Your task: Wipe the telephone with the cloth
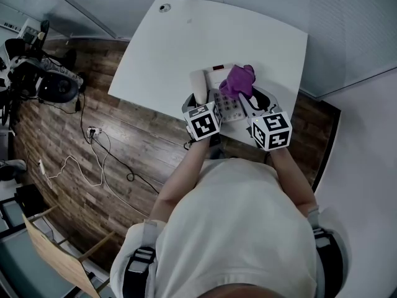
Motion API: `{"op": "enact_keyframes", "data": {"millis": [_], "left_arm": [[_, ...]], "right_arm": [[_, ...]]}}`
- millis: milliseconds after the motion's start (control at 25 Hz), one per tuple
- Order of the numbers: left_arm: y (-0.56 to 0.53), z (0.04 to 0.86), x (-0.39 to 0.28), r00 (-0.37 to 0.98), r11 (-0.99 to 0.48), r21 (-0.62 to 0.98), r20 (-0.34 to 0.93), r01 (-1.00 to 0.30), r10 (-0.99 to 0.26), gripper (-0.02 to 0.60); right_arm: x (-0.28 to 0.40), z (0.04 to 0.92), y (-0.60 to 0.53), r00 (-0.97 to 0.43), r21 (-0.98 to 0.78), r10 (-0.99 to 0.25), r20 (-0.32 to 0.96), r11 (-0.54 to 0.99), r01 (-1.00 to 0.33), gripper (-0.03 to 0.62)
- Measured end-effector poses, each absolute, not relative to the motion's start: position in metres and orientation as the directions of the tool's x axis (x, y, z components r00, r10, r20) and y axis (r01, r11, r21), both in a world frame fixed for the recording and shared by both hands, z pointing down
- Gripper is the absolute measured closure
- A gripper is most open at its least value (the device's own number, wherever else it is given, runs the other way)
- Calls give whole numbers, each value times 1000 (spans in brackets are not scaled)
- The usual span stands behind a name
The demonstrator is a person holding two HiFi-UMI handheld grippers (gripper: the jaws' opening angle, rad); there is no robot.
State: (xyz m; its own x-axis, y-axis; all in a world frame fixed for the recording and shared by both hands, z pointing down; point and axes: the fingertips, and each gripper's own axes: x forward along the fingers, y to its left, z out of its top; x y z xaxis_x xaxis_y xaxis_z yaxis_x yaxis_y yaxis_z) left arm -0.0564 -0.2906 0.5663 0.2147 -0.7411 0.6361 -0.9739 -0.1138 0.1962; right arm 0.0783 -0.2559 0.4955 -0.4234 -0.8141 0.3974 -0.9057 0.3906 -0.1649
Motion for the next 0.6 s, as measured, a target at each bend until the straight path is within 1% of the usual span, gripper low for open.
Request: {"op": "enact_keyframes", "data": {"millis": [320,600], "left_arm": [[-271,550,-50,319,-121,356,575,-927,-754,354],[-239,523,-42,445,-177,526,443,-832,-778,354]], "right_arm": [[81,486,-246,-432,-156,-818,379,404,-901,448],[79,477,-226,-449,-146,-819,358,426,-893,448]]}}
